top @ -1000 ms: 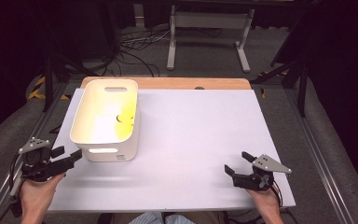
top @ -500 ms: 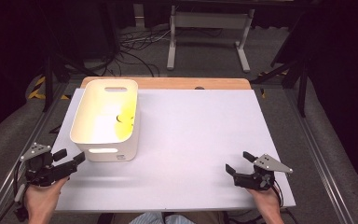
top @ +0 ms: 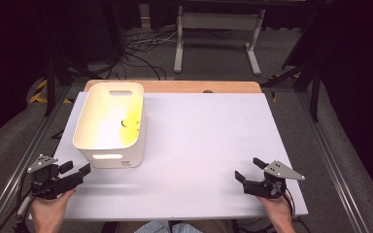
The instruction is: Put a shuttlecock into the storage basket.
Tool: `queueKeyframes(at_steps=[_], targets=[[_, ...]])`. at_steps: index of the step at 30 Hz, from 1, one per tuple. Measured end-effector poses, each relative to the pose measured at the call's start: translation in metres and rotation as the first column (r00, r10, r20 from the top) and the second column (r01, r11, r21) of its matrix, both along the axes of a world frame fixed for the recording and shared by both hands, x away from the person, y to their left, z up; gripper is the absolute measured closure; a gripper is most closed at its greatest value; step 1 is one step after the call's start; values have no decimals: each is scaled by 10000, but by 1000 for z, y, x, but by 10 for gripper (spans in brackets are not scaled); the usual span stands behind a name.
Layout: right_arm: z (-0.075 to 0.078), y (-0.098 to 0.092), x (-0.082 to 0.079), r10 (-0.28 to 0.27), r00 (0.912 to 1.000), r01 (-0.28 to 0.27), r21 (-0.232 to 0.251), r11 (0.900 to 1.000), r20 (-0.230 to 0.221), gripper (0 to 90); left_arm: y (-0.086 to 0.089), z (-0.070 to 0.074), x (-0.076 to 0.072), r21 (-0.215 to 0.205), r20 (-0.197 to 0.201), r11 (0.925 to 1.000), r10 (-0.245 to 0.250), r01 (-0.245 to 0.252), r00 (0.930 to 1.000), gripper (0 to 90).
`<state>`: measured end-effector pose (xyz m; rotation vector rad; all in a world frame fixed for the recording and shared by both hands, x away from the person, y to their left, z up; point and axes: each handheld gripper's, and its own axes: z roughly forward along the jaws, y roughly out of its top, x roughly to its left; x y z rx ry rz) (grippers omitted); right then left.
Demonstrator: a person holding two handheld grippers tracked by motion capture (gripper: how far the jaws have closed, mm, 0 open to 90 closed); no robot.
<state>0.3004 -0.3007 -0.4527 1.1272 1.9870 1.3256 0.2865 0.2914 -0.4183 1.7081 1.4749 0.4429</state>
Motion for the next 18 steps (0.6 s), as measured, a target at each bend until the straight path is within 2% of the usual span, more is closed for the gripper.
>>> queueKeyframes(at_steps=[8, 13, 18], targets=[[0, 1, 0, 3, 10000, -3, 9, 10000, -6, 127, -4, -6, -6, 5, 170, 10000, -51, 51, 9998, 309], [0, 2, 2, 58, 10000, -58, 11, 10000, 4, 127, -8, -8, -11, -42, 712, 9999, 118, -115, 9974, 279], [1, 5, 4, 176, 9998, -176, -20, 9998, 11, 127, -10, -13, -14, -74, 682, 9999, 115, -111, 9976, 278]])
